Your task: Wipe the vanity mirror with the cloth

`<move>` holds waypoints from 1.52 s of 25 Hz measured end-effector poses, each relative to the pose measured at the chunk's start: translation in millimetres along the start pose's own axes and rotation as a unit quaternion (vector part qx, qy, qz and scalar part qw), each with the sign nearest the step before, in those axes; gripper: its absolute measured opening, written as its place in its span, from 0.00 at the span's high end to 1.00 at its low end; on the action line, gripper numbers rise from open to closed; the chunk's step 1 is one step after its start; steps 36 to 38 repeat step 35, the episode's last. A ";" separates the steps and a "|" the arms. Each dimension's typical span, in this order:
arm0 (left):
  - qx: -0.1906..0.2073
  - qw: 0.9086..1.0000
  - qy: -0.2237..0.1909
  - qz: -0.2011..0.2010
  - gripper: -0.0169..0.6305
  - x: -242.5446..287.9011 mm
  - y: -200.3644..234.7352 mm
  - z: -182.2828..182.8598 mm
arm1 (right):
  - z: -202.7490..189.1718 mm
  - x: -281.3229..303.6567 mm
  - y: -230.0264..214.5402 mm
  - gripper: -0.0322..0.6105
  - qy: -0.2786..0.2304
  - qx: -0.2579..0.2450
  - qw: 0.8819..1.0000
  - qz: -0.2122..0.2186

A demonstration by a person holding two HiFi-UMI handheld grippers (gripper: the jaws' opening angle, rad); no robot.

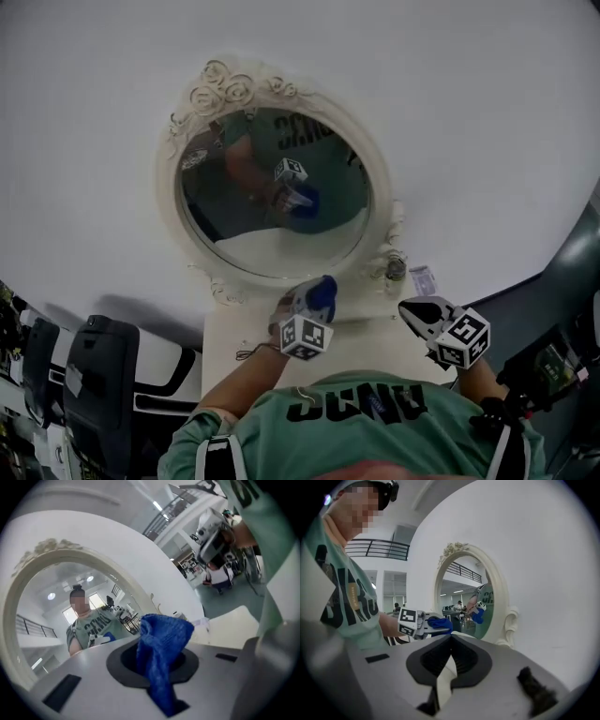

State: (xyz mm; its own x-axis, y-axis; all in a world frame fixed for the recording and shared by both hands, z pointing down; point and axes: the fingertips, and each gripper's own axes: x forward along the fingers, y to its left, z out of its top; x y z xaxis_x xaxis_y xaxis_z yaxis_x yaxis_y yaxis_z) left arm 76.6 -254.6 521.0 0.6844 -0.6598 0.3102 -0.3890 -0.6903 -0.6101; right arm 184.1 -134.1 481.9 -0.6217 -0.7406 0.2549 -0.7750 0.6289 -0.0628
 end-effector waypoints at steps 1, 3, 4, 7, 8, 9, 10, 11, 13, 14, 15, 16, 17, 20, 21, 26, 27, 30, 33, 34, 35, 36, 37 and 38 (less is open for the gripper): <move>-0.042 0.999 -0.007 -0.006 0.90 -24.3 -2.9 -11.9 | -0.5 8.0 12.0 0.93 -0.006 0.012 1.000 0.007; -0.147 0.989 -0.022 -0.009 0.90 -66.7 0.1 -39.7 | 0.8 29.1 27.6 0.93 -0.014 0.024 0.999 0.017; -0.206 0.978 -0.029 -0.007 0.90 -86.8 3.0 -52.2 | 2.7 38.6 33.1 0.93 -0.017 0.029 0.999 0.019; -0.353 0.934 -0.057 0.002 0.90 -142.7 9.2 -78.0 | 11.9 54.8 47.5 0.93 -0.026 0.057 0.998 0.022; -0.381 0.922 -0.066 0.007 0.90 -157.1 11.5 -84.1 | 14.1 59.1 50.7 0.93 -0.028 0.068 0.997 0.022; -0.401 0.913 -0.075 0.013 0.90 -168.6 14.3 -89.7 | 15.2 64.0 53.6 0.93 -0.027 0.078 0.996 0.022; -0.416 0.905 -0.083 0.019 0.90 -177.4 17.2 -94.7 | 15.3 69.2 56.4 0.93 -0.025 0.086 0.996 0.024; -0.428 0.899 -0.090 0.025 0.90 -184.0 19.5 -99.1 | 15.0 74.3 59.4 0.93 -0.022 0.090 0.995 0.026; -0.447 0.889 -0.097 0.033 0.90 -192.3 21.5 -105.2 | 14.8 83.4 66.0 0.93 -0.014 0.087 0.996 0.031; -0.452 0.886 -0.099 0.035 0.90 -195.0 21.1 -106.4 | 15.3 87.1 69.3 0.93 -0.011 0.082 0.996 0.034; -0.453 0.885 -0.100 0.035 0.90 -197.2 19.9 -106.1 | 15.9 89.8 72.6 0.93 -0.008 0.077 0.996 0.036; -0.452 0.886 -0.101 0.034 0.90 -199.0 17.8 -104.7 | 16.5 91.4 75.8 0.93 -0.006 0.072 0.997 0.038; -0.449 0.887 -0.102 0.033 0.90 -200.1 15.3 -102.2 | 16.7 92.1 78.4 0.93 -0.002 0.067 0.997 0.041; -0.432 0.895 -0.107 0.027 0.90 -199.7 7.6 -92.5 | 14.9 92.3 82.5 0.93 0.008 0.050 0.998 0.046; -0.426 0.898 -0.108 0.025 0.90 -199.0 5.1 -90.0 | 14.0 92.1 82.9 0.93 0.009 0.046 0.998 0.048; -0.400 0.910 -0.110 0.026 0.90 -198.7 -3.0 -84.4 | 9.4 89.0 83.6 0.93 0.013 0.042 0.998 0.052; -0.398 0.910 -0.112 0.028 0.90 -199.1 -3.5 -83.2 | 9.7 88.0 84.5 0.93 0.014 0.041 0.998 0.053; -0.400 0.909 -0.113 0.028 0.90 -199.7 -6.4 -81.2 | 11.5 86.2 88.0 0.93 0.017 0.034 0.998 0.057; -0.407 0.906 -0.110 0.029 0.90 -199.3 -8.7 -82.8 | 13.0 86.6 89.6 0.93 0.019 0.027 0.998 0.061; -0.410 0.905 -0.110 0.029 0.90 -199.0 -9.0 -83.6 | 13.1 87.0 89.8 0.93 0.020 0.026 0.998 0.062; -0.413 0.904 -0.110 0.030 0.90 -198.8 -9.1 -84.4 | 13.1 87.4 89.9 0.93 0.020 0.025 0.997 0.064; -0.413 0.904 -0.110 0.030 0.90 -198.8 -9.1 -84.4 | 13.1 87.4 89.9 0.93 0.020 0.025 0.997 0.064; -0.413 0.904 -0.110 0.030 0.90 -198.8 -9.1 -84.4 | 13.1 87.4 89.9 0.93 0.020 0.025 0.997 0.064; -0.413 0.904 -0.110 0.030 0.90 -198.8 -9.1 -84.4 | 13.1 87.4 89.9 0.93 0.020 0.025 0.997 0.064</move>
